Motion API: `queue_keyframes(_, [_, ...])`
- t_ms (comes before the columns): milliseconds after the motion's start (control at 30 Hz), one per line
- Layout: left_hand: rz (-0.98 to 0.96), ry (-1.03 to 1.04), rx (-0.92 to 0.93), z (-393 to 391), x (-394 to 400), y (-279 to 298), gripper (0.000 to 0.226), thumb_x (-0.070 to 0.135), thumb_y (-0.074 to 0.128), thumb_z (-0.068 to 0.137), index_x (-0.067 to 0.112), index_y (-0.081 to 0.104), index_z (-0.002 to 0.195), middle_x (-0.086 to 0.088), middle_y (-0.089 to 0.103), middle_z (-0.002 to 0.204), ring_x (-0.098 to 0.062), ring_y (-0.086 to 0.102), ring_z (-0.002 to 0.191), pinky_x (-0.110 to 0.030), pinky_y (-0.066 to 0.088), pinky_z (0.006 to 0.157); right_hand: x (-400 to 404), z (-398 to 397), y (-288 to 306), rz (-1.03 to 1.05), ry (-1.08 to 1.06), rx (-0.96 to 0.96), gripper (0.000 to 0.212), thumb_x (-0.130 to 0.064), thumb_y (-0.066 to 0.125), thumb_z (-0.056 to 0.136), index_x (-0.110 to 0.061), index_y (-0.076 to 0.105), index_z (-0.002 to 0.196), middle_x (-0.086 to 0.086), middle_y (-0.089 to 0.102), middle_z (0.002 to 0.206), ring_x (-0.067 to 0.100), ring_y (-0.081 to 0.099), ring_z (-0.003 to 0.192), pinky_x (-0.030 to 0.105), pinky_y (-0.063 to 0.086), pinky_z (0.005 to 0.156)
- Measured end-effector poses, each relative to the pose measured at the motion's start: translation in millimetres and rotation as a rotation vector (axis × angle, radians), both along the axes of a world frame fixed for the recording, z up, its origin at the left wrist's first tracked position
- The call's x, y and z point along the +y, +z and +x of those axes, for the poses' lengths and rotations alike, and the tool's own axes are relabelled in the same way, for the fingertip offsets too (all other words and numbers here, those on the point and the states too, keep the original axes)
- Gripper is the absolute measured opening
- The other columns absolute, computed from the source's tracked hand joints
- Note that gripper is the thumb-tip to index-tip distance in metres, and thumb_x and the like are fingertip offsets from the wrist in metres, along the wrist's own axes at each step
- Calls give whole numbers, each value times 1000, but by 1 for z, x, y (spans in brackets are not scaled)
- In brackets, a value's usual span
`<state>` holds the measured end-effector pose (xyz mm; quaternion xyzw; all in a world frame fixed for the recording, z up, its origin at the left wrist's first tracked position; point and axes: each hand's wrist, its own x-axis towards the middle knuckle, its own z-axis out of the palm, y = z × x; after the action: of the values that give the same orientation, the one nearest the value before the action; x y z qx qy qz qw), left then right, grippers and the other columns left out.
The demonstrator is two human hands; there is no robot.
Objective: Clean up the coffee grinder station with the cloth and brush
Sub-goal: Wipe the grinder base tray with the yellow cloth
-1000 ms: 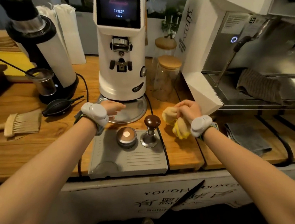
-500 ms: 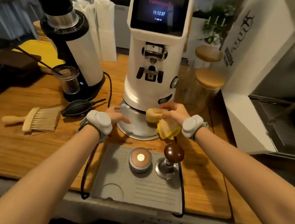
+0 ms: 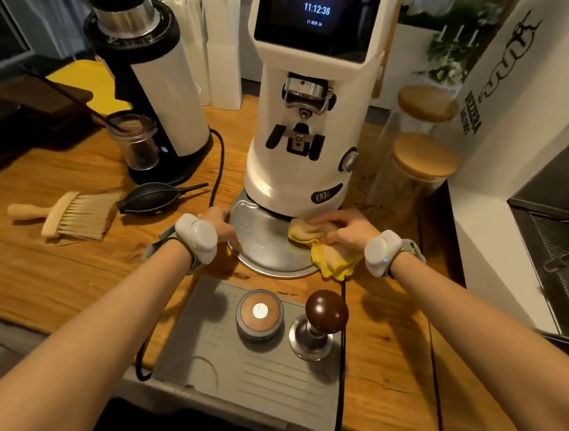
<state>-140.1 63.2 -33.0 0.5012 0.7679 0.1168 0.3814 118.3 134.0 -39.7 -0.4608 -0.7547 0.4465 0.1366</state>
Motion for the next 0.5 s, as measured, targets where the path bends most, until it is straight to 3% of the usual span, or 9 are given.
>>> queue_keyframes(100, [66,-7,47,2,0,-3,56,1,74,69,6,54,121,-15,44,138,-35,43,126,-42,41,102,-4,0,-4,-16,2,38,43,4,64,79,-12,66,119,-5,59,117,7,50,109,-9,38,71])
queue_keyframes(167, [94,-8,60,2,-1,-3,60,-1,73,70,4,54,126,-13,38,139,-31,37,129,-40,38,100,-6,-2,-5,-16,20,44,42,0,66,80,-14,65,120,-5,58,122,7,49,112,-2,39,81])
queue_keyframes(267, [145,-14,22,2,-2,-3,37,-2,74,67,5,61,101,-7,44,107,-19,41,99,-29,37,75,-6,-8,-6,12,43,39,41,-3,67,80,-17,66,119,-3,56,131,7,44,116,17,33,99])
queue_keyframes(367, [177,-8,-23,1,-5,-5,33,-3,74,67,2,63,97,-8,50,97,-20,45,90,-22,36,60,-7,-21,-6,49,103,38,41,-5,67,82,-15,64,122,-5,55,131,4,43,117,13,30,97])
queue_keyframes(433, [191,15,-54,-1,-7,-8,43,-2,73,70,1,62,112,-13,59,107,-27,54,99,-27,44,72,-6,-31,-8,60,100,41,39,-8,67,83,-13,65,121,-3,58,131,9,47,121,13,30,97])
queue_keyframes(500, [220,65,-108,-3,-10,-10,59,-3,70,73,13,55,129,-10,60,121,-28,55,112,-32,45,84,-2,-39,-11,66,81,59,37,-9,69,82,-12,66,119,2,61,129,14,50,123,12,31,98])
